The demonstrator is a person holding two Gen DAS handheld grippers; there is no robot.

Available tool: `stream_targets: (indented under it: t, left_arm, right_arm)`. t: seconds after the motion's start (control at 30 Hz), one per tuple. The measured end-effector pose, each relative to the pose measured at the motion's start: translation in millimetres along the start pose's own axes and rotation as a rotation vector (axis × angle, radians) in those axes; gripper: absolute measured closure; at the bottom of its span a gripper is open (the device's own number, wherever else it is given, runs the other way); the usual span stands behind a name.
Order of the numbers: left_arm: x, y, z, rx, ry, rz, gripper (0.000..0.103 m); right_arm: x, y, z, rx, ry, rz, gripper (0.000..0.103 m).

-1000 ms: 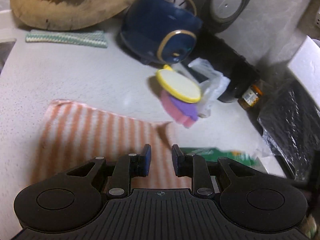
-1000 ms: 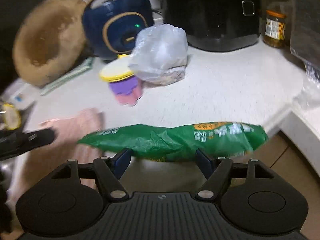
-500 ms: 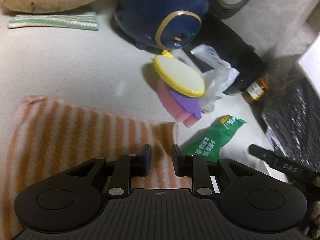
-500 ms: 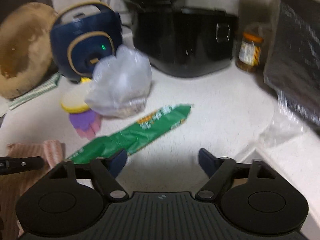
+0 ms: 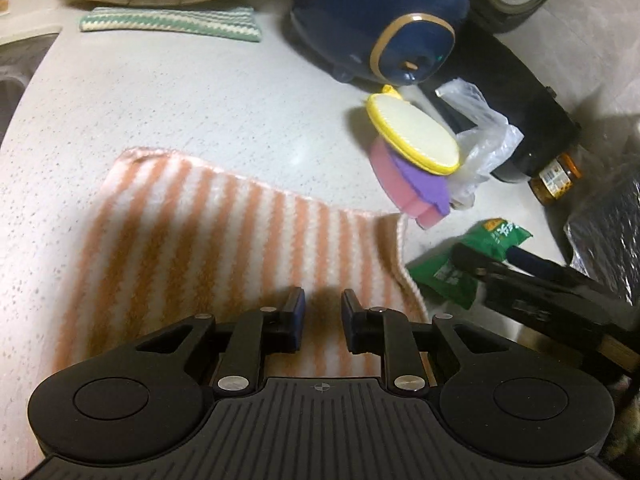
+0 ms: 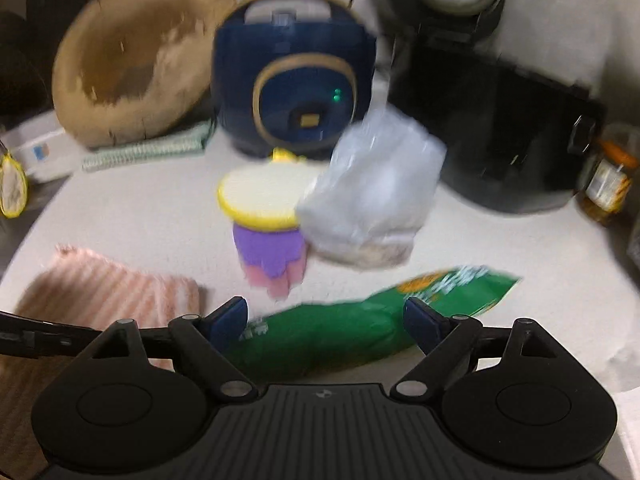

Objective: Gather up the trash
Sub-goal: 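Close the left tool on the yellow-rimmed sponge and lift it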

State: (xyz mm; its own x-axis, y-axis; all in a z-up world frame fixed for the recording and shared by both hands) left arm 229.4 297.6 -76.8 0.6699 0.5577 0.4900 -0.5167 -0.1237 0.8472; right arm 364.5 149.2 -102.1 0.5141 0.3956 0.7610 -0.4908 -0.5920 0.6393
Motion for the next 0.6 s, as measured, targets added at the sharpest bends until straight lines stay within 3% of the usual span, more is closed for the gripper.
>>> stream_targets:
  t: [0.2, 0.37, 0.43, 0.5, 0.6]
  left_arm:
    - [-0.1, -1.1, -0.3, -0.005, 0.002, -0.001, 0.08]
    - [10.3, -4.5, 3.5, -0.031, 0.019, -0.01, 0.079]
    - [20.7, -2.4, 7.3, -0.074, 0.039, 0.007, 0.079]
    - [33.3, 1.8, 11.5, -0.099, 0.049, 0.044, 0.079]
    - [52.1, 3.0, 16.8, -0.12, 0.055, 0.087, 0.079]
  right_arm:
    - [-19.2, -11.5, 18.6, -0.047, -0.044, -0.053, 0.017]
    - [-27.4, -4.6, 33.5, -0.057, -0.105, -0.044, 0.016]
    - [-28.4, -4.9, 31.8, -0.054, -0.101, -0.043, 0.011]
    - [-30.7, -8.6, 30.4, -0.041, -0.1, -0.051, 0.0]
    - [-29.3, -11.3, 27.4, -0.047, -0.108, -0.064, 0.0]
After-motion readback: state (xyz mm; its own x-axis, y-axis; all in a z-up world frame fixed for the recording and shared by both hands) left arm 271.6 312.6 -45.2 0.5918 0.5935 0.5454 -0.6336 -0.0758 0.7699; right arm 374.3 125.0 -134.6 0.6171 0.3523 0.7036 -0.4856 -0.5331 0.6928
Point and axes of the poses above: each gripper's, at about its wrist camera, not at the fingertips, and y roughly against the way its jaws point, z to its right, x to its top, the point moved 6 cm from there along -y, roughly the way its jaws point, and after that the axes turned 12 degrees about x, right-handed, at the moved point
